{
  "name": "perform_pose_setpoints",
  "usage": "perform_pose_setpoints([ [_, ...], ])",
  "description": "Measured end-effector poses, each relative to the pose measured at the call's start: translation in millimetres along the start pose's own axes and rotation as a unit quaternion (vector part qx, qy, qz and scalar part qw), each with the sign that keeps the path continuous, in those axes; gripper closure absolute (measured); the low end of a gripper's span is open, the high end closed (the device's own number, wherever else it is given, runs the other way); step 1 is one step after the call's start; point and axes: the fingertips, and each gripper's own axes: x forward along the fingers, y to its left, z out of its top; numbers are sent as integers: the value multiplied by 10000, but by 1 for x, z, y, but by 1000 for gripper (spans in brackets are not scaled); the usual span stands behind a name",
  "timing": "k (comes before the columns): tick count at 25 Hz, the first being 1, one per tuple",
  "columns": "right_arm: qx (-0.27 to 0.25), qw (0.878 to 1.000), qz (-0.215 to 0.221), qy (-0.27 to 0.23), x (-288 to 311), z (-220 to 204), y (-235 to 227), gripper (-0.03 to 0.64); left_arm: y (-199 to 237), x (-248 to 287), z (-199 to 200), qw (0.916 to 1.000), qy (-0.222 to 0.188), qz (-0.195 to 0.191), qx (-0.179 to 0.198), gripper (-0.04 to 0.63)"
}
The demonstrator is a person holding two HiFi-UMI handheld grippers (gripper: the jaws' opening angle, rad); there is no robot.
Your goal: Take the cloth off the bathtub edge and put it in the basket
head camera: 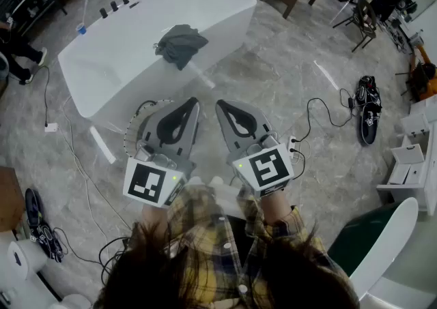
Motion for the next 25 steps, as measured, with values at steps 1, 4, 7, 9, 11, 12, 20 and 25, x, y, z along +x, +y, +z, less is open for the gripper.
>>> perform_pose_setpoints([
  [1,7,10000,2,-23,-1,1,-1,601,-1,1,0,10000,-7,11,11,575],
  [4,19,10000,19,-77,-4,1,-4,601,-4,4,1,10000,-32,47,39,575],
  [7,-33,9999,81,-100,-9,1,-8,601,-7,8,2,9999,-68,95,71,575],
  [9,-42,9999,106,-109,-13,-1,-11,601,-10,10,2,9998,-65,131,95,575],
  [11,-10,9999,114,-119,-20,-4,-14,601,-12,9,1,9997,-57,187,133,575],
  [12,-1,9999,117,-125,-22,-5,-14,601,-12,8,0,9996,-56,222,156,575],
  [20,165,9998,57,-42,-24,-26,-24,601,-2,8,-7,9989,36,419,189,575],
  [25,231,9997,59,52,5,-36,-44,601,25,32,-21,9989,101,434,142,575],
])
